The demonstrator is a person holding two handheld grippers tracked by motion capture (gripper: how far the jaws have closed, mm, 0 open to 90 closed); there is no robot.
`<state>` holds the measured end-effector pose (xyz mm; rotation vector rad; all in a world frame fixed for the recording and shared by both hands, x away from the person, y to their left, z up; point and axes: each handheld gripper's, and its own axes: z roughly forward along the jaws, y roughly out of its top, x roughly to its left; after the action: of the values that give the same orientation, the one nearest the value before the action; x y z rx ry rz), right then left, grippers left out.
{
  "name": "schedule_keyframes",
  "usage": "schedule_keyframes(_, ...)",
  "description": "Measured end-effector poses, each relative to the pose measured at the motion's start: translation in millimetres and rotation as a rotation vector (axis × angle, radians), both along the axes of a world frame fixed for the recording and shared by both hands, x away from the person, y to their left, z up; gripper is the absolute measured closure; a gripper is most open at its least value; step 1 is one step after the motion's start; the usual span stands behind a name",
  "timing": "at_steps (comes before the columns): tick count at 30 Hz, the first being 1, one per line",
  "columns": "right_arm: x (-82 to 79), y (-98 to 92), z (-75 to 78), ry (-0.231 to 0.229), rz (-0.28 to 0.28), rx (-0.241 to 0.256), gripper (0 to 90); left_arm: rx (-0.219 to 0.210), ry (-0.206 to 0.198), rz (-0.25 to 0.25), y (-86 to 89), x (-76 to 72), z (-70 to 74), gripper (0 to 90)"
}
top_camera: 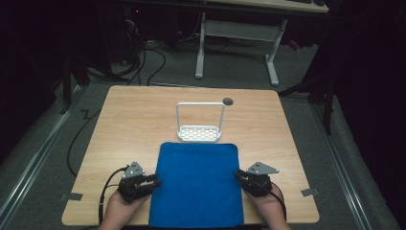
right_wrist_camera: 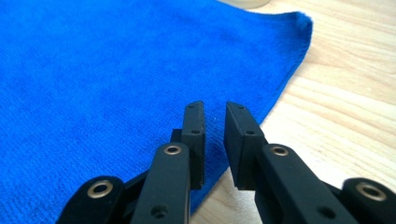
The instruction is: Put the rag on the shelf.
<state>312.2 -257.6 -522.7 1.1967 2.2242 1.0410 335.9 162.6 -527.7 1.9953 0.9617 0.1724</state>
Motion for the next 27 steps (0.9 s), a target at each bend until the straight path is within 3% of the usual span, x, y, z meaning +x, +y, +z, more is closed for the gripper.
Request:
schedule_keyframes(1,0.0,0.0,0.0,0.000,0.000,0.000,78.9,0.000,0.000,0.000,0.0,0.0,0.0,64.9)
schedule_keyframes(2,-0.5,-2.1,1.5,-0.006,-0.002,0.007,78.7,0.006,-0.012,0.055,3.7,12.0,-0.4,64.2)
schedule_keyframes(3,-0.5,-2.1,1.5,-0.006,-0.002,0.007,78.7,0.006,-0.012,0.055,3.7,12.0,-0.4,64.2)
schedule_keyframes(7,-0.2,-4.7,2.0,-0.006,0.000,0.029,78.3,-0.003,-0.011,0.151,4.6,44.7,1.0,65.2)
schedule_keyframes(13,-1.9,-2.1,2.2,-0.006,0.016,0.027,77.8,0.010,-0.011,0.201,-8.1,85.7,5.8,63.2)
schedule_keyframes(14,-2.3,-1.7,2.4,-0.004,0.017,0.024,77.6,-0.005,-0.019,0.209,-9.2,91.8,5.2,62.0)
schedule_keyframes(15,-2.4,-1.0,2.1,-0.002,0.018,0.026,77.5,-0.016,-0.006,0.209,-9.8,95.8,5.1,61.7)
schedule_keyframes(20,-1.1,-1.0,0.9,0.002,0.023,0.023,77.1,0.053,-0.005,0.205,-21.8,111.6,2.1,60.1)
schedule_keyframes(27,-0.5,-0.5,-0.1,0.001,0.023,0.022,75.7,0.058,0.007,0.195,-29.4,117.2,-2.8,61.9)
